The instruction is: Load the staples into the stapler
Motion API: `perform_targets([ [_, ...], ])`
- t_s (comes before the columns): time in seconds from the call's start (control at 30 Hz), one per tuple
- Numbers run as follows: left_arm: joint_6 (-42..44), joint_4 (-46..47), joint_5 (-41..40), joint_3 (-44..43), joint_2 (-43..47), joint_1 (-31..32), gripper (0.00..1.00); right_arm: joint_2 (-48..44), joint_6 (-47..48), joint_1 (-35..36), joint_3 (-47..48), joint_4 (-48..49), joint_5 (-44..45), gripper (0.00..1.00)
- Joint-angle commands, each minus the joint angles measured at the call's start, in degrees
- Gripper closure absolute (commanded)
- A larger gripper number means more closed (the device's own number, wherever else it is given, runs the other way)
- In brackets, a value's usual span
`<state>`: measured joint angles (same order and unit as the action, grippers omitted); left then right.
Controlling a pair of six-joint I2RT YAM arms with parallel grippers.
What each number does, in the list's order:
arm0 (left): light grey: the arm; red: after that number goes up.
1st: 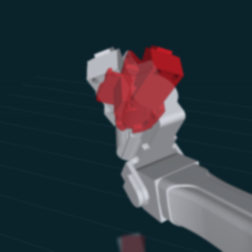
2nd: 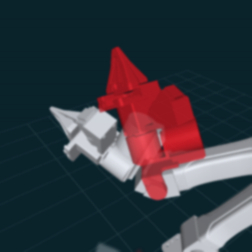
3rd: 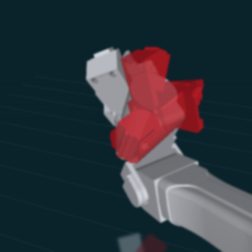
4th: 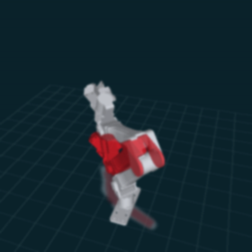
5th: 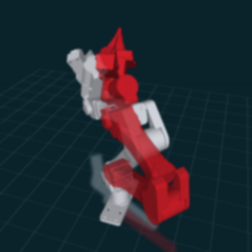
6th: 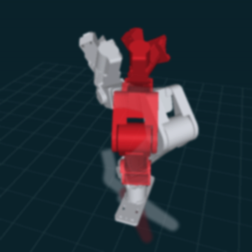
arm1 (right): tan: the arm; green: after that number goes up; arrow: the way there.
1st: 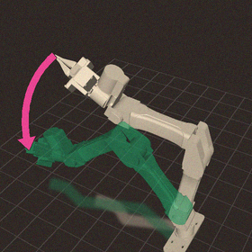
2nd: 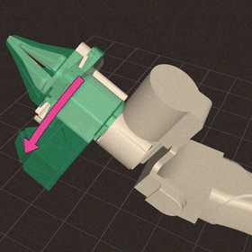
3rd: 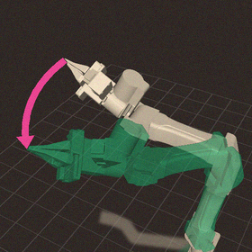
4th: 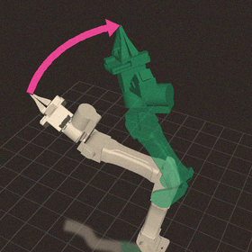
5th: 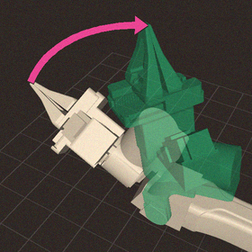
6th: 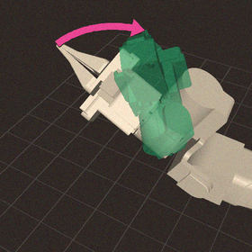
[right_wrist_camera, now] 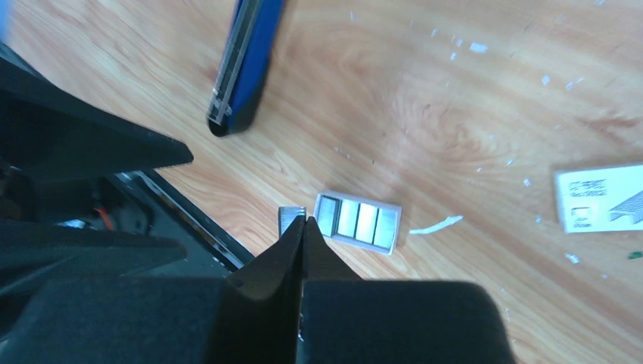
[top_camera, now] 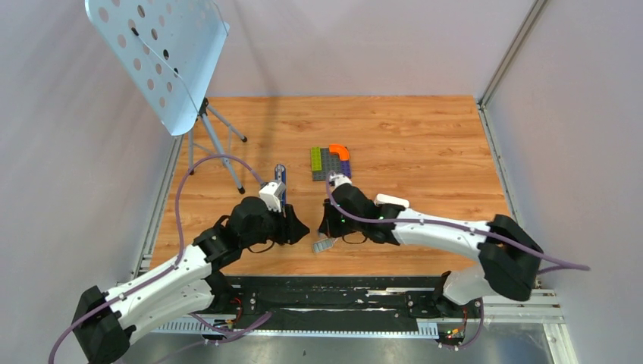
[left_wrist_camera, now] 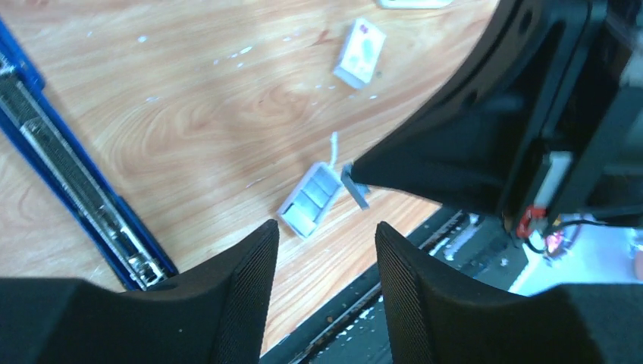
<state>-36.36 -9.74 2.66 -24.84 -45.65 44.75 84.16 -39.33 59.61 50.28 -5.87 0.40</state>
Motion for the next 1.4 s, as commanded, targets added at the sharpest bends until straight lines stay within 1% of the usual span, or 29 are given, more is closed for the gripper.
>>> perform_targets([
  [0.0,-0.25,1.24,7.92,-2.13,5.28,-1.27,0.44,-8.91,-1.65,-4.34,-7.45,12.62,-6.49,1.0],
  [0.1,-2.74,3.56,11.6,-1.95,7.78,-2.0,0.37,-14.57,-3.16,-5.55,-10.77,19.34,-8.26,1.0],
  [0.2,-5.33,8.63,16.73,-1.18,8.83,-2.21,0.32,-19.38,-6.14,-6.23,-14.62,28.06,-10.11,1.0],
  [0.4,-10.31,21.39,21.74,1.6,8.64,-2.22,0.27,-25.52,-12.48,-6.71,-20.88,41.82,-12.7,1.0],
  [0.57,-16.94,34.93,24.14,4.37,7.23,-2.21,0.23,-28.23,-16.33,-6.7,-23.31,46.26,-12.6,1.0],
  [0.67,-18.57,38.54,24.33,4.46,6.45,-2.17,0.22,-28.45,-17.79,-6.7,-23.81,48.71,-13.11,1.0],
  [0.73,-18.82,38.82,24.34,4.33,6.22,-2.21,0.24,-28.34,-18.25,-6.7,-23.72,49.29,-13.55,1.0],
  [0.9,-19.8,40.06,23.56,4.99,7.05,-2.21,0.32,-28.19,-19.24,-6.7,-24.44,50.95,-13.67,1.0],
  [1.13,-19.43,38.34,22.31,4.72,6.86,-2.21,0.43,-27.44,-19.63,-6.62,-24.7,52.27,-14.41,1.0],
  [1.37,-21.8,42.32,22.35,5.52,4.65,-2.21,0.53,-26.54,-20.05,-6.65,-25.14,53.32,-15.17,1.0],
])
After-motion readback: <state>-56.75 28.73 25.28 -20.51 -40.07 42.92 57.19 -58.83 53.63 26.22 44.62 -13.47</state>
